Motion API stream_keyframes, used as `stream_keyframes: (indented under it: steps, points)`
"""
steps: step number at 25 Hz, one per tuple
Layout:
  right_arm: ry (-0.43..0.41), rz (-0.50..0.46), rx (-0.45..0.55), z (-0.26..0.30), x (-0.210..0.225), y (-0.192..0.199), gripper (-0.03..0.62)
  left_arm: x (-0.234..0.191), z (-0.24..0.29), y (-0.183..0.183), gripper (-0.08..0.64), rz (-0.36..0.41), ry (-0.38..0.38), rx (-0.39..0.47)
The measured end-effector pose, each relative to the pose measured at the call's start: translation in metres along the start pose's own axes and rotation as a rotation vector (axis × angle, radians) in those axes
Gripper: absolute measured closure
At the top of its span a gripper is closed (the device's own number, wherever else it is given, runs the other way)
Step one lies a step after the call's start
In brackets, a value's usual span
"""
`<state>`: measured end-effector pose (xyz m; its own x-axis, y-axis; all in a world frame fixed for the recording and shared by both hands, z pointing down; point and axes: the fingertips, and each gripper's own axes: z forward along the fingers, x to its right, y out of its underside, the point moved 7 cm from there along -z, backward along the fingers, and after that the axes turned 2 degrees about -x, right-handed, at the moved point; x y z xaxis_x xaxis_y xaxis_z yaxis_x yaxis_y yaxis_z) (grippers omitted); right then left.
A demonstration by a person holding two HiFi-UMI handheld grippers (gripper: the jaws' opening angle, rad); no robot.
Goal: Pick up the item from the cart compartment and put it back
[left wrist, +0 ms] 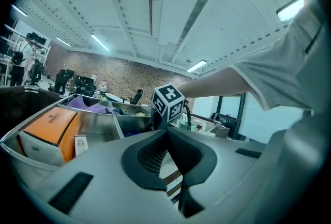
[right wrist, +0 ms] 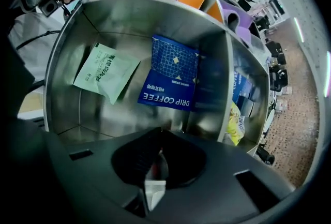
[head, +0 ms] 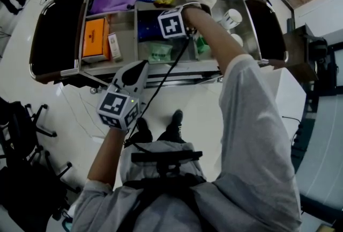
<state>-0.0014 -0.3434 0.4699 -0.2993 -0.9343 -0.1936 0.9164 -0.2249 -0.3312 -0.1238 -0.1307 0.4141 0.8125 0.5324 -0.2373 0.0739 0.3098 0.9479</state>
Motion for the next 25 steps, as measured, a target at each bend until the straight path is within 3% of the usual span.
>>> stream_keyframes:
  steps: [11,17,25]
  points:
    - [0.030,0.136,0.149,-0.025,-0.012,0.017,0.569,-0.001,0.002,-0.005,0.565,0.020,-0.008,-0.002]
    - [0.171,0.201,0.283,-0.066,-0.015,0.026,0.569,0.000,0.007,-0.008,0.565,0.036,-0.009,-0.009]
    - [0.223,0.313,0.470,-0.091,-0.031,0.040,0.569,0.000,0.011,-0.010,0.565,0.054,-0.018,-0.015]
